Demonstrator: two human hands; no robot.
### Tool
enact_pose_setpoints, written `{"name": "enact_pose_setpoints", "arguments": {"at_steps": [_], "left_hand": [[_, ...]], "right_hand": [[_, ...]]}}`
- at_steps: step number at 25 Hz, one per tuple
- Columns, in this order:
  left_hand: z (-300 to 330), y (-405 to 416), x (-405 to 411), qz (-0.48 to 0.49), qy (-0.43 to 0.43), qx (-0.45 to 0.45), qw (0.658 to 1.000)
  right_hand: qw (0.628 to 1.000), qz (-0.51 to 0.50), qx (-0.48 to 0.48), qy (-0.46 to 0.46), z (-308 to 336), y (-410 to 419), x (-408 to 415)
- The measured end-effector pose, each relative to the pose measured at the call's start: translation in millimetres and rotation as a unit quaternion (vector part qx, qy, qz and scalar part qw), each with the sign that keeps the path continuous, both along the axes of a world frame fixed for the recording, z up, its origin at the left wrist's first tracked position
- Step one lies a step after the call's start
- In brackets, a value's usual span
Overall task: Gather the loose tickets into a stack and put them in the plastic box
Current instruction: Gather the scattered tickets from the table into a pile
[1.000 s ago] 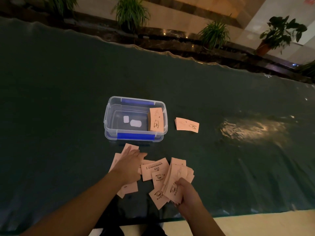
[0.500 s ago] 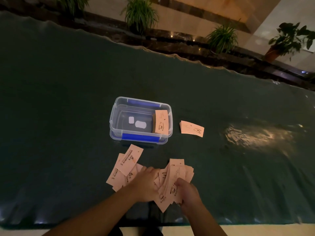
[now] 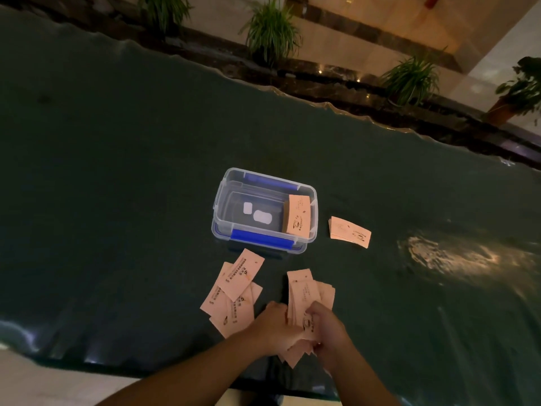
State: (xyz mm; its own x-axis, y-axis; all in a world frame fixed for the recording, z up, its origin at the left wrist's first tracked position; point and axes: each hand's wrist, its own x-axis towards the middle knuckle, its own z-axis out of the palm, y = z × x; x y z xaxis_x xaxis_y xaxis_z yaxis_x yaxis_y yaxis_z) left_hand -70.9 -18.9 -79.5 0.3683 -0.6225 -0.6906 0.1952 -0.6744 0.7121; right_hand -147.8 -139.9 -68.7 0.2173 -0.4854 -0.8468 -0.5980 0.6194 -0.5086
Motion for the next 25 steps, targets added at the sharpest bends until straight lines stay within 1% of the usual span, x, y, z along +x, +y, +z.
{"name": "enact_pose_setpoints", "arguments": {"at_steps": [2, 3, 4, 5, 7, 8, 9, 10, 11, 13, 17, 20, 22, 24, 25], "left_hand": [[-0.8, 8.5, 1.2, -0.009, -0.004, -0.015, 1.000], [-1.1, 15.8, 3.5, -0.015, -0.034, -0.018, 0.999], [-2.6, 23.5, 8.6, -0.020, -0.094, -0.011, 0.995], [-5.1, 32.4, 16.0, -0.017, -0.172, 0.007, 0.985], [-8.6, 50.2, 38.6, 0.035, -0.317, 0.058, 0.946], [-11.0, 59.1, 52.2, 0.073, -0.364, 0.089, 0.924], [-14.1, 68.2, 66.8, 0.102, -0.388, 0.115, 0.909], [-18.1, 76.9, 80.2, 0.111, -0.392, 0.136, 0.903], [-20.9, 83.2, 90.4, 0.096, -0.383, 0.154, 0.906], [-24.6, 90.8, 100.4, 0.041, -0.365, 0.178, 0.913], [-28.0, 94.1, 101.9, 0.004, -0.387, 0.168, 0.907], [-15.8, 95.7, 115.3, -0.064, -0.373, 0.163, 0.911], [-6.6, 95.9, 122.0, -0.099, -0.372, 0.169, 0.907], [-0.7, 94.1, 117.1, -0.109, -0.368, 0.181, 0.906], [-0.4, 94.2, 110.5, -0.106, -0.355, 0.185, 0.910]], "right_hand": [[1.000, 0.008, 0.012, -0.015, -0.2, 3.6, -2.2], [0.999, 0.006, 0.018, -0.028, -0.1, 5.2, -3.4], [0.999, 0.002, 0.022, -0.042, 0.2, 6.3, -3.8], [0.998, -0.003, 0.028, -0.055, 0.3, 7.8, -3.9], [0.996, -0.018, 0.044, -0.071, 1.6, 10.4, -2.3], [0.996, -0.023, 0.051, -0.074, 2.4, 12.2, -1.1], [0.995, -0.025, 0.055, -0.076, 2.8, 14.5, 0.6], [0.995, -0.023, 0.057, -0.077, 3.0, 17.2, 2.6], [0.995, -0.022, 0.059, -0.078, 3.4, 19.8, 4.6], [0.995, -0.017, 0.064, -0.077, 3.9, 25.1, 9.0], [0.994, -0.003, 0.067, -0.084, 7.1, 35.7, 20.4], [0.992, -0.001, 0.068, -0.106, 11.4, 40.8, 28.3], [0.991, -0.005, 0.074, -0.114, 13.6, 43.5, 32.1], [0.989, -0.013, 0.086, -0.118, 13.8, 43.7, 34.6], [0.988, -0.018, 0.092, -0.119, 13.4, 44.6, 36.0]]}}
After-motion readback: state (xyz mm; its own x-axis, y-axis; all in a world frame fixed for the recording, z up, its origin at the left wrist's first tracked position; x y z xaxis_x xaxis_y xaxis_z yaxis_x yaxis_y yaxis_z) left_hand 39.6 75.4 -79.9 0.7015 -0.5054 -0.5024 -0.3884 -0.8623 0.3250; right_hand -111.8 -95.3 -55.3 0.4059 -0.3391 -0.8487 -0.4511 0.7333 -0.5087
